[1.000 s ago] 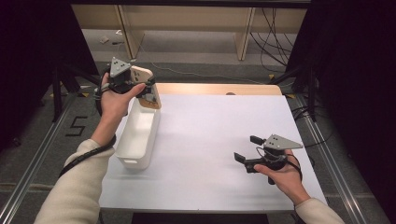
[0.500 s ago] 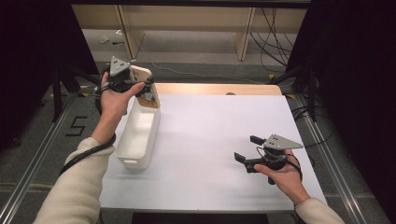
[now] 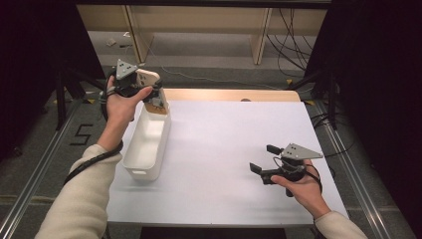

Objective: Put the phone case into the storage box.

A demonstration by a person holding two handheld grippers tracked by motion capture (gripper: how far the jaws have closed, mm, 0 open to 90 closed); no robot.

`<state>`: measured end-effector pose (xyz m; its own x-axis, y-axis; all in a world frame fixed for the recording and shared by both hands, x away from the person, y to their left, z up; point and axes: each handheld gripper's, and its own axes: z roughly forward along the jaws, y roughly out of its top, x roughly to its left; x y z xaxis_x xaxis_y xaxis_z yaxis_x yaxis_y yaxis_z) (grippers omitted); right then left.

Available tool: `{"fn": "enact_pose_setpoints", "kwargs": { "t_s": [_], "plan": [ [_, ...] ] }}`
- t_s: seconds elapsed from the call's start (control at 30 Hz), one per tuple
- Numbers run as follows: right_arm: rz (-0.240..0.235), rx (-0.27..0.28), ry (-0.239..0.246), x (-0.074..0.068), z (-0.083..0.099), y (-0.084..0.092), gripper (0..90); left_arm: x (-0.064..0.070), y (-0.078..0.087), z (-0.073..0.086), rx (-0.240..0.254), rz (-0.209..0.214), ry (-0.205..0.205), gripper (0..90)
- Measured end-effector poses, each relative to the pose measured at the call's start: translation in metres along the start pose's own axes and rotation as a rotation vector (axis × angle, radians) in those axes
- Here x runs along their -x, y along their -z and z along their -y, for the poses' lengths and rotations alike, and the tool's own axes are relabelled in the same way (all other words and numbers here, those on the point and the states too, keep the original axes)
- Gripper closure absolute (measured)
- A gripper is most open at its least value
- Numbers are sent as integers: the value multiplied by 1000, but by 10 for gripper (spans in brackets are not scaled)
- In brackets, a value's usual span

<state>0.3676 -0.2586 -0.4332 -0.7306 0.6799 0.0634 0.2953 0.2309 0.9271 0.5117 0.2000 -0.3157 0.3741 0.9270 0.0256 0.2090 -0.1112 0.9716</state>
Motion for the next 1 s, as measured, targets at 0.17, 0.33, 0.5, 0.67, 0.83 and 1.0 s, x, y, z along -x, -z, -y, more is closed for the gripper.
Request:
{"fn": "enact_pose_setpoints", "kwargs": {
  "t_s": [0.17,0.33,0.5,0.67,0.83,1.0],
  "plan": [
    [-2,4,-1,0,0,0,76,-2,-2,1,-5,-6,5,93],
    [-2,4,-2,0,0,0,76,-5,-5,3,-11,-17,11,93],
    [-3,1,-4,0,0,0,76,-7,-8,5,-22,-26,3,93],
    [-5,4,-5,0,1,0,76,-7,-11,6,-22,-32,7,93],
    [-5,3,-5,0,0,0,76,-8,-13,7,-25,-31,8,93],
    [-5,4,-5,0,0,0,76,-9,-15,7,-27,-34,13,93]
  ]
}}
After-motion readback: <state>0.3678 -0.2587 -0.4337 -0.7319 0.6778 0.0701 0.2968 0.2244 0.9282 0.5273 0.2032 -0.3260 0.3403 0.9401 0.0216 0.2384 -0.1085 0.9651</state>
